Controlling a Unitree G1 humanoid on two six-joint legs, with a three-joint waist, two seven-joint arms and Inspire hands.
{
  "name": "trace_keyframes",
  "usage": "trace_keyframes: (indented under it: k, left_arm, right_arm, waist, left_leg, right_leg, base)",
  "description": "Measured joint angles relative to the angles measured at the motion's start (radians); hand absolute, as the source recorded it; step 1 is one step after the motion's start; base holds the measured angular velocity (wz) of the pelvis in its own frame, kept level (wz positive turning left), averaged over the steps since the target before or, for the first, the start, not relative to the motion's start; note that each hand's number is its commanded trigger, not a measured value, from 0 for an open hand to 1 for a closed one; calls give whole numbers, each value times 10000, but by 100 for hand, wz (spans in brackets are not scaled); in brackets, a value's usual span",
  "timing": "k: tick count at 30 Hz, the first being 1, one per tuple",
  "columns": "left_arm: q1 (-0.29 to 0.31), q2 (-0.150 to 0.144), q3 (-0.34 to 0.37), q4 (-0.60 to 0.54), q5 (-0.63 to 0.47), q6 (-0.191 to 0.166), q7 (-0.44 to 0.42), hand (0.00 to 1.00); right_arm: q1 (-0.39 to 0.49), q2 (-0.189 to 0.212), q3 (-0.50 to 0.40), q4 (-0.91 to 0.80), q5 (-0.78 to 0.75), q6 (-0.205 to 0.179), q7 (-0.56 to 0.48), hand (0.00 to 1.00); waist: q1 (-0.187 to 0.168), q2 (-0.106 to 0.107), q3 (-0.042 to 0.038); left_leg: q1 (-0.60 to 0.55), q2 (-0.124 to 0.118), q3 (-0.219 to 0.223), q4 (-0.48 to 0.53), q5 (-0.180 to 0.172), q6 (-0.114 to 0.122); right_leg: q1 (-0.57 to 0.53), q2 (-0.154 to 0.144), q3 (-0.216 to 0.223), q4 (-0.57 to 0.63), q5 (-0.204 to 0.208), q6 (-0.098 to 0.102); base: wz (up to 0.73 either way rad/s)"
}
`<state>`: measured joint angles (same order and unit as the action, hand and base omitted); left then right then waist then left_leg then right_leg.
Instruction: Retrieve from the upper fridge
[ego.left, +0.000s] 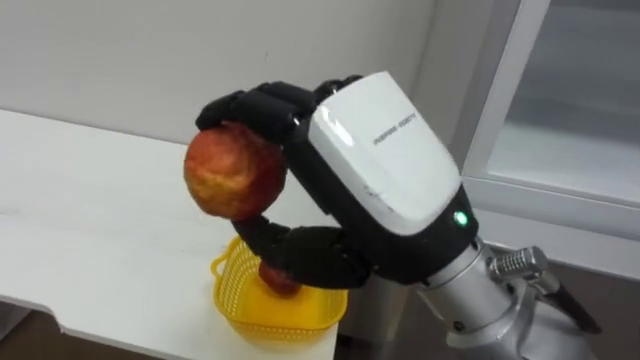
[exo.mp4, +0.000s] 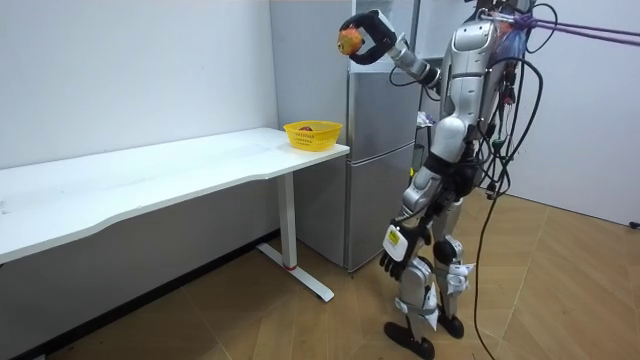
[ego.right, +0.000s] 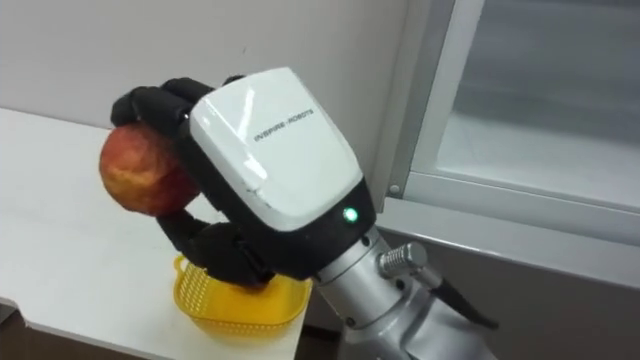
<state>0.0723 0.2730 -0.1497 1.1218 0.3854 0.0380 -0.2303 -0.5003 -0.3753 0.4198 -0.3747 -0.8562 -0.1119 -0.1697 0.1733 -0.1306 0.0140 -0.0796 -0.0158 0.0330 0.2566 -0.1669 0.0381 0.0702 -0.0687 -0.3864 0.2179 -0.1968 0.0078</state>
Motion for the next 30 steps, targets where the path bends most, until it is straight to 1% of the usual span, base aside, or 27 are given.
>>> trace_keyframes:
  k: [1,3,5,9,12,15,16,18,19,23,27,28,30]
  left_arm:
    - [-3,14,-159,3,10,0,-9,0]
    - [-9,15,-198,9,10,-3,-44,0]
    - [-64,35,-190,43,19,-4,-192,0]
    - [-171,38,-190,84,259,-5,-213,0]
    - [-169,68,-200,84,332,2,-199,0]
    - [-190,93,-204,81,335,11,-177,0]
    - [-205,97,-204,79,336,29,-177,0]
    - [-244,97,-200,63,414,45,-188,0]
    - [-262,97,-200,53,423,49,-200,0]
    - [-296,148,-195,-14,423,76,-223,0]
    - [-329,147,-195,-15,414,91,-226,0]
    - [-327,146,-196,-15,414,110,-224,0]
    - [-326,147,-197,-16,395,158,-219,0]
  right_arm:
    - [0,49,16,198,-159,1,0,100]
    - [0,158,75,491,-542,23,13,100]
    - [0,149,282,736,-1064,29,136,100]
    - [-1,153,332,1259,-1239,52,329,100]
    - [-55,92,333,1697,-1250,50,402,100]
    - [-88,64,340,2244,-1284,224,415,100]
    - [-91,65,341,2417,-1285,258,415,100]
    - [-93,66,341,2669,-1320,297,417,100]
    - [-93,65,342,2838,-1360,318,419,100]
    - [-91,66,427,2993,-1438,604,442,100]
    - [-92,65,590,3274,-1518,749,445,100]
    - [-91,66,671,3332,-1593,844,517,100]
    - [-91,66,717,3424,-1647,881,613,100]
  waist:
    - [17,-8,2]
    - [63,-8,3]
    - [199,-10,6]
    - [344,-31,11]
    - [462,-111,38]
    - [508,-254,52]
    - [529,-315,30]
    - [540,-379,40]
    - [539,-384,39]
    - [544,-379,42]
    - [547,-366,47]
    - [547,-363,49]
    - [547,-350,56]
  left_leg:
    - [-4,-9,-30,6,0,0]
    - [-13,-10,-37,14,0,0]
    - [-50,-8,-38,15,3,-7]
    - [-85,-9,-90,29,10,-16]
    - [-117,-12,-96,30,13,-19]
    - [-160,-16,-125,31,17,-24]
    - [-183,-16,-126,35,17,-24]
    - [-259,-15,-127,81,17,-24]
    - [-310,-14,-133,122,10,-17]
    - [-412,-21,-134,144,8,-14]
    - [-479,-20,-133,173,9,-15]
    - [-493,-26,-133,175,9,-15]
    - [-499,-34,-133,174,9,-15]
  right_leg:
    - [0,0,-1,2,0,0]
    - [-25,1,7,2,-2,3]
    - [-57,6,-1,-2,-2,4]
    - [-58,8,-30,-4,-3,4]
    - [-63,11,-53,-11,-5,7]
    - [-91,8,-109,-10,-6,9]
    - [-143,8,-117,-10,-6,9]
    - [-203,8,-128,-9,-5,8]
    - [-223,8,-134,-9,-5,8]
    - [-323,6,-129,-9,-5,8]
    - [-353,13,-147,-53,-5,8]
    - [-349,14,-157,-90,-5,7]
    - [-338,16,-155,-127,-4,6]
  base:
    - [5]
    - [2]
    - [-2]
    - [6]
    - [0]
    - [2]
    - [0]
    - [0]
    - [0]
    - [0]
    - [0]
    - [0]
    - [0]
